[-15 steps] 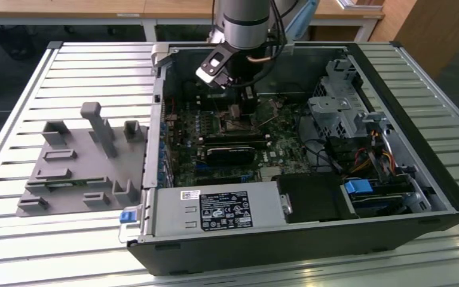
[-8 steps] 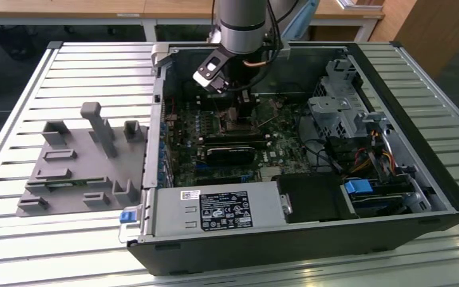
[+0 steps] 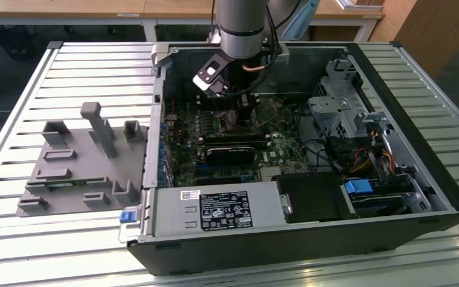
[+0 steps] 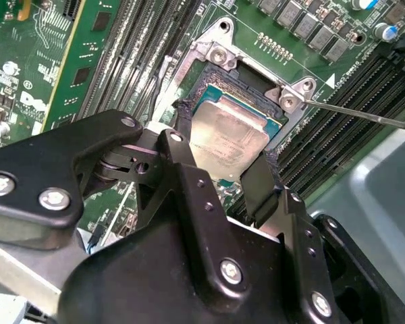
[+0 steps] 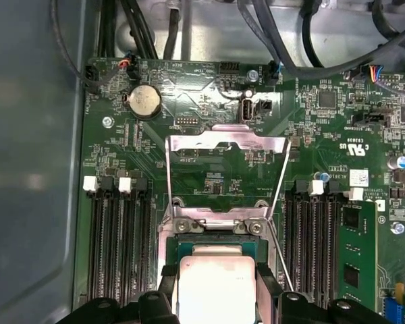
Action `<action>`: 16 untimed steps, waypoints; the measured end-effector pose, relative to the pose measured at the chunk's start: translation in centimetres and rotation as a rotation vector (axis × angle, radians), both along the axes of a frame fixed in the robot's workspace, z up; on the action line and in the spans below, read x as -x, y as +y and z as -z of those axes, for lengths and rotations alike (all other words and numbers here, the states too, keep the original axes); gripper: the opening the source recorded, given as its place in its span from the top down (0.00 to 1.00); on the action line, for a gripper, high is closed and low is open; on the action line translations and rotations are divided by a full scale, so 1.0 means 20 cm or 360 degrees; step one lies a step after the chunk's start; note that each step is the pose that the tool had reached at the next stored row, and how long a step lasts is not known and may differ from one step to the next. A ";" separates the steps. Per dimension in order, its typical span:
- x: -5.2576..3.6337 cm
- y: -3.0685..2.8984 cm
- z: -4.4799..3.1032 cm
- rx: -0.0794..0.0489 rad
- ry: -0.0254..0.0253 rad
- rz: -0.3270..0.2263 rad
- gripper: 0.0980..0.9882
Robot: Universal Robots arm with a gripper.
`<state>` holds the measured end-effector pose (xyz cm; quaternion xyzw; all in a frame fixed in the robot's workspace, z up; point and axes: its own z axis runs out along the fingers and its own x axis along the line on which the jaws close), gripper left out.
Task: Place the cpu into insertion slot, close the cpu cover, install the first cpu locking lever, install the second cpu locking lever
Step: 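Place the cpu into insertion slot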
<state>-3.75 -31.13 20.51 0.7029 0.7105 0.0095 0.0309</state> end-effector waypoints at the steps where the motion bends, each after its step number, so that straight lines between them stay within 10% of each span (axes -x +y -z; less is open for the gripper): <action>1: 0.000 0.000 0.004 0.0001 0.00000 0.0000 0.50; 16: 0.003 -0.001 0.035 0.0003 0.00001 0.0000 0.50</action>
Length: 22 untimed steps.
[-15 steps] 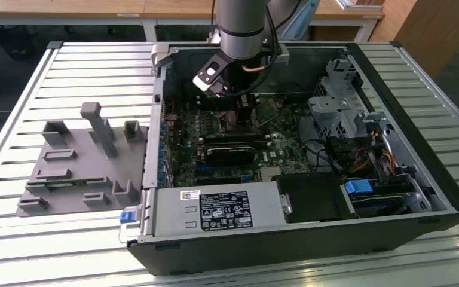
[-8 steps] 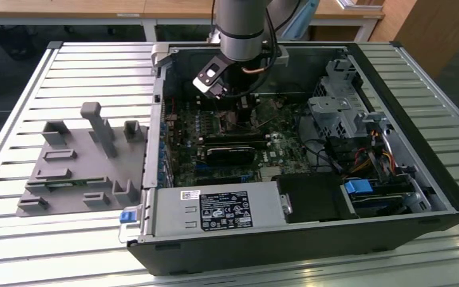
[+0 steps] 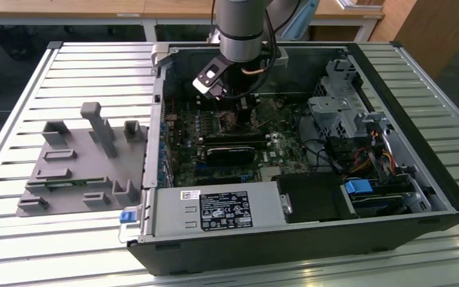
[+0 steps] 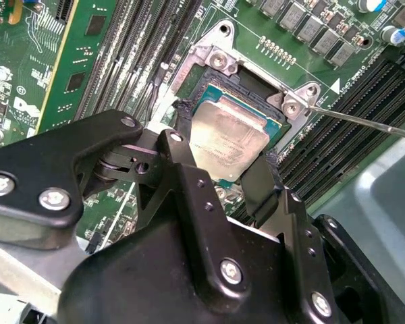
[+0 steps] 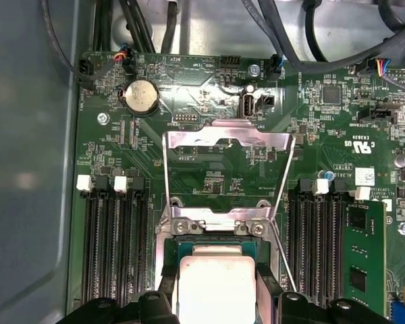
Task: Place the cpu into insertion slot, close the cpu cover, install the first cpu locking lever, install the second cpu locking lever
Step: 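Place the cpu into insertion slot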
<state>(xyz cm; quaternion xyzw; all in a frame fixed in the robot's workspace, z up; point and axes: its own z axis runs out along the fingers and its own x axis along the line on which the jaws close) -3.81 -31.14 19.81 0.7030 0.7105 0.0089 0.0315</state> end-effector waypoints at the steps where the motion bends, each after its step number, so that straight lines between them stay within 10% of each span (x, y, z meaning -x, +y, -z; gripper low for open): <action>1: 0.000 0.000 0.002 0.0000 0.00000 0.0000 0.50; 22: 0.009 0.000 0.022 0.0000 0.00001 0.0007 0.50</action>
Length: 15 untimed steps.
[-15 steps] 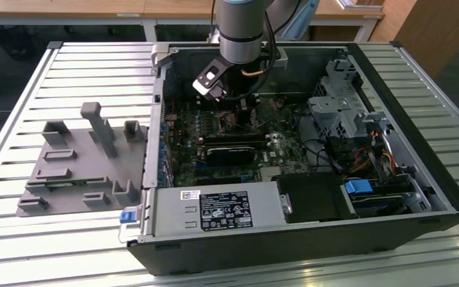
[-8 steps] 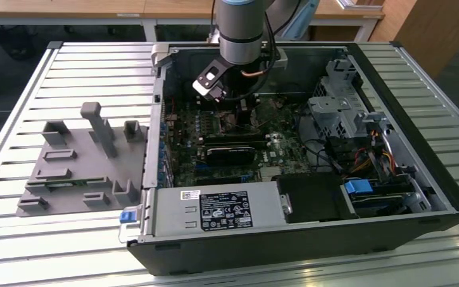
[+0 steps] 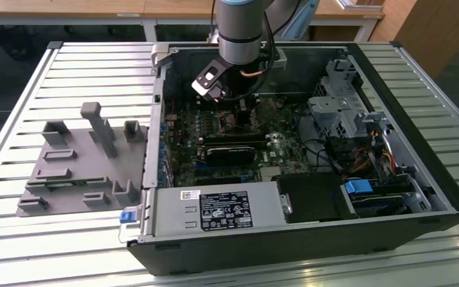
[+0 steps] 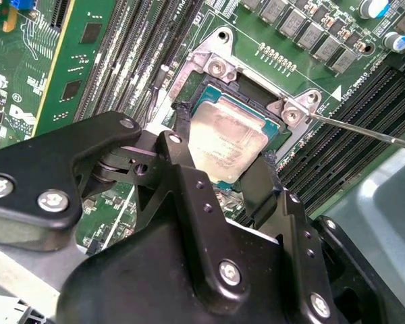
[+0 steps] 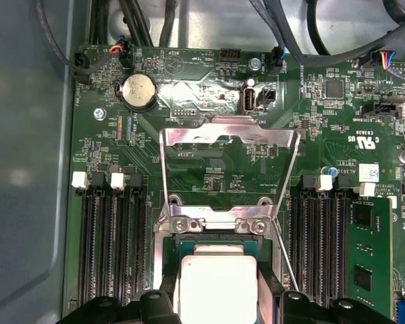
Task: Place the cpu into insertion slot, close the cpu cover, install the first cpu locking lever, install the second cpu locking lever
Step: 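Place the cpu into insertion slot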
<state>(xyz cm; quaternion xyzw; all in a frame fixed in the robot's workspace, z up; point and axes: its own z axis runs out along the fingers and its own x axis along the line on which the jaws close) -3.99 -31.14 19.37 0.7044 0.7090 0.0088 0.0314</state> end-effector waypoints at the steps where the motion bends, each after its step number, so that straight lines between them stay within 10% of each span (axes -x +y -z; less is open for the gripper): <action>1: 0.000 0.000 0.000 0.0000 0.00000 0.0000 0.50; 15: -0.001 0.001 0.012 -0.0004 -0.00015 0.0001 0.49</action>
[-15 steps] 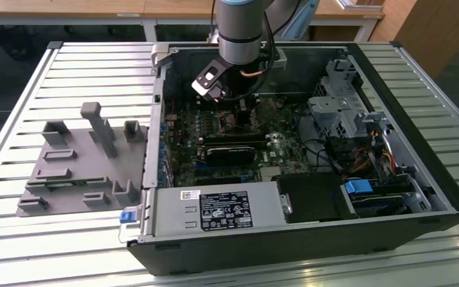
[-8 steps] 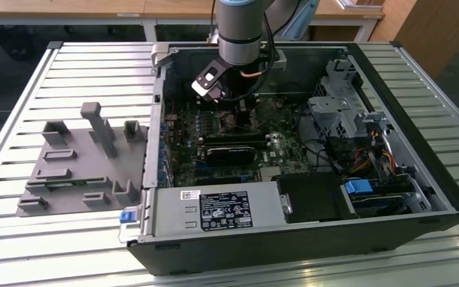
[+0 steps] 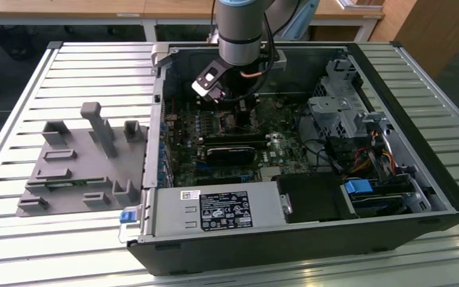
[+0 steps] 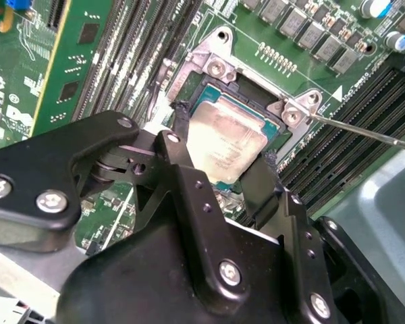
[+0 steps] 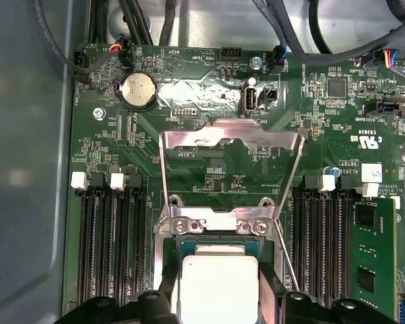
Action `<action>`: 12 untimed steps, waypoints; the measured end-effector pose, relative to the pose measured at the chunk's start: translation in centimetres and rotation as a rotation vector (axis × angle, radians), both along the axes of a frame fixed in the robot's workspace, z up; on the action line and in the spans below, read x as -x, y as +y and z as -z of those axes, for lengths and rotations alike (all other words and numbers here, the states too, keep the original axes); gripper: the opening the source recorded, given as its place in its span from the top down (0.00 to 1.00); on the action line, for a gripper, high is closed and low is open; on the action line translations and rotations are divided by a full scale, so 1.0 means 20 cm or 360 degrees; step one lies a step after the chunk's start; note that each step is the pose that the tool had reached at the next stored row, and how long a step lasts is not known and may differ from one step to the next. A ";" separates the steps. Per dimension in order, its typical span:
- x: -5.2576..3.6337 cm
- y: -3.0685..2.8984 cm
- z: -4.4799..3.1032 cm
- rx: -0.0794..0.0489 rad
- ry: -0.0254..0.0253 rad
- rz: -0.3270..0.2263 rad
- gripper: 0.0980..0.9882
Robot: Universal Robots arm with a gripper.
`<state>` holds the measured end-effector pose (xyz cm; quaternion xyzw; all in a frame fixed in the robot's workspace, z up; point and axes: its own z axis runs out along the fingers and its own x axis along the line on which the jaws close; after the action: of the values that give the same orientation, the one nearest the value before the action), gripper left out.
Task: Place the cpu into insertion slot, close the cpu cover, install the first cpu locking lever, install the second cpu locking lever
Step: 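Place the cpu into insertion slot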
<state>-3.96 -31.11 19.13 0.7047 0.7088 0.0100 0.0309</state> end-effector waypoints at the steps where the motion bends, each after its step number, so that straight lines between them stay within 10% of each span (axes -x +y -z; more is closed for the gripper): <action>1: 0.000 0.000 0.000 0.0000 0.00002 0.0000 0.49; 12: -0.001 -0.001 -0.011 0.0003 0.00015 0.0000 0.42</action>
<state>-3.94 -31.14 19.34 0.7047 0.7087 0.0091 0.0311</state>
